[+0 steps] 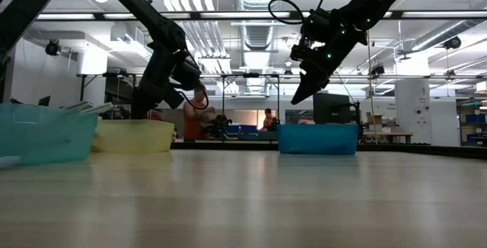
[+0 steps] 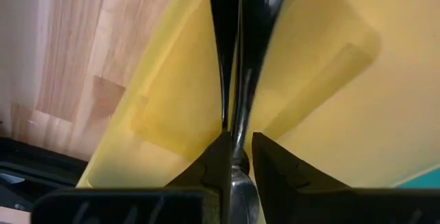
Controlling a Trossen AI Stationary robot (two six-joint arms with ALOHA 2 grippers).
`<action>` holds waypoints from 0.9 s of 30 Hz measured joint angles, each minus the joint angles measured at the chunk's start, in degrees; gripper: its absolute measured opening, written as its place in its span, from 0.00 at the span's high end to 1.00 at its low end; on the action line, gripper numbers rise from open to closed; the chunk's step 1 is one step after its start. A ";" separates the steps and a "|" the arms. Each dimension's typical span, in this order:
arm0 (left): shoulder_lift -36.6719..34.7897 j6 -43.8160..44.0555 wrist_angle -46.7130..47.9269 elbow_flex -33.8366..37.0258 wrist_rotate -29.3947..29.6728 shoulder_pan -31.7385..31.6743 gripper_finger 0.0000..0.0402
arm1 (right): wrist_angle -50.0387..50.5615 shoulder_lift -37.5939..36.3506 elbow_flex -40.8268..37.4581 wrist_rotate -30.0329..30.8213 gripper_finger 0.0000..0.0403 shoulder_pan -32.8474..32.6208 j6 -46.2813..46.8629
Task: Sort silverware by color (type)
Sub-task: Put the blue spoon into the blue bin
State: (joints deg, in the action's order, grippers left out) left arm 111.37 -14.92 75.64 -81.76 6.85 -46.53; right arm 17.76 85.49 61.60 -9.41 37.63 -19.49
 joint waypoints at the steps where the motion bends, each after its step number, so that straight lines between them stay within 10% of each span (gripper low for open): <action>1: 0.00 0.00 0.00 0.00 -0.01 0.01 0.90 | 0.02 0.00 0.00 0.00 0.81 0.00 0.01; 15: -7.62 8.09 5.64 -4.75 -0.16 3.36 0.89 | 1.97 -0.06 0.00 0.04 0.82 -1.00 4.55; 27: -30.80 37.98 -0.47 2.71 0.08 31.55 0.89 | 4.51 -3.15 -0.02 0.00 0.81 -7.70 12.34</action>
State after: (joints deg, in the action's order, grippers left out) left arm 80.57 23.06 75.16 -79.05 6.92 -14.98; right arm 22.26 82.34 61.58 -9.41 29.93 -7.15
